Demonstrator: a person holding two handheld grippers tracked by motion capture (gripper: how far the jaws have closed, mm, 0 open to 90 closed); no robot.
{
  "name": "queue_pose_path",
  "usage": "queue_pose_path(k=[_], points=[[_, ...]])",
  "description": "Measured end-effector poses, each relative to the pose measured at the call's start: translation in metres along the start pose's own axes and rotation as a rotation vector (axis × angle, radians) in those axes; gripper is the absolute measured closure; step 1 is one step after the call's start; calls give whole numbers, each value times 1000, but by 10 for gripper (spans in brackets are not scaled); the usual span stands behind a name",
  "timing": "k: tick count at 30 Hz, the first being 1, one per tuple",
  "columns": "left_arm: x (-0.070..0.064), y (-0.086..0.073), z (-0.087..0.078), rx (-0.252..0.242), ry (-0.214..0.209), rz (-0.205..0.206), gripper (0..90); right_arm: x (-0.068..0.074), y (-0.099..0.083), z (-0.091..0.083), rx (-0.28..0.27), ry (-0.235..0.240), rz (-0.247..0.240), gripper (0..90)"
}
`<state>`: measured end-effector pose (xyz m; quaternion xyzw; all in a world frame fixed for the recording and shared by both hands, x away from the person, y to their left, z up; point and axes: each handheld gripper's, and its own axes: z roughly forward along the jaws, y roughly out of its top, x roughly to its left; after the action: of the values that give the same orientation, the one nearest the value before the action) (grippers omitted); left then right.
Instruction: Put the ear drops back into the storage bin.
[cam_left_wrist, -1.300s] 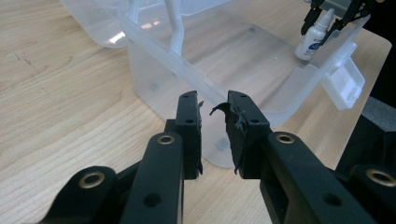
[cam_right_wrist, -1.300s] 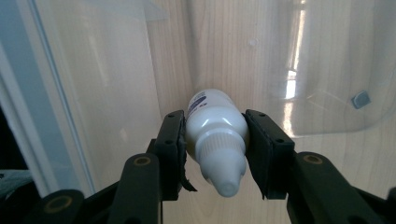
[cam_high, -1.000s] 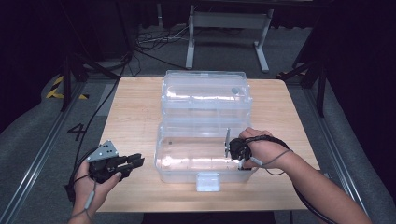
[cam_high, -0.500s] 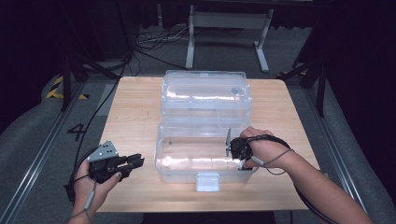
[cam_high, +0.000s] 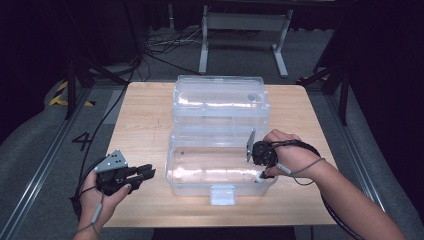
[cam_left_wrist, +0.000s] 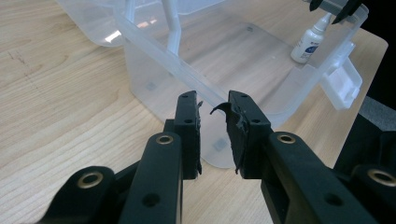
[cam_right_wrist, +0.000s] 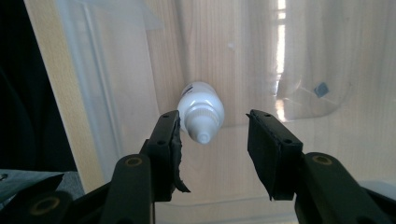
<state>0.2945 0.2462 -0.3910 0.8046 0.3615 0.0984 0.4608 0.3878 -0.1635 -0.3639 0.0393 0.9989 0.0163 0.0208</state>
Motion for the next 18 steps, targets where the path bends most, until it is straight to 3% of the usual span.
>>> queue_pose_path(k=[6,18], points=[[0,2,3,0,-7,6,746,6,-1,-16,-44,-10,-7,552],[1,5,7,1,-22,13,738,29,5,-26,-128,58,-5,563]])
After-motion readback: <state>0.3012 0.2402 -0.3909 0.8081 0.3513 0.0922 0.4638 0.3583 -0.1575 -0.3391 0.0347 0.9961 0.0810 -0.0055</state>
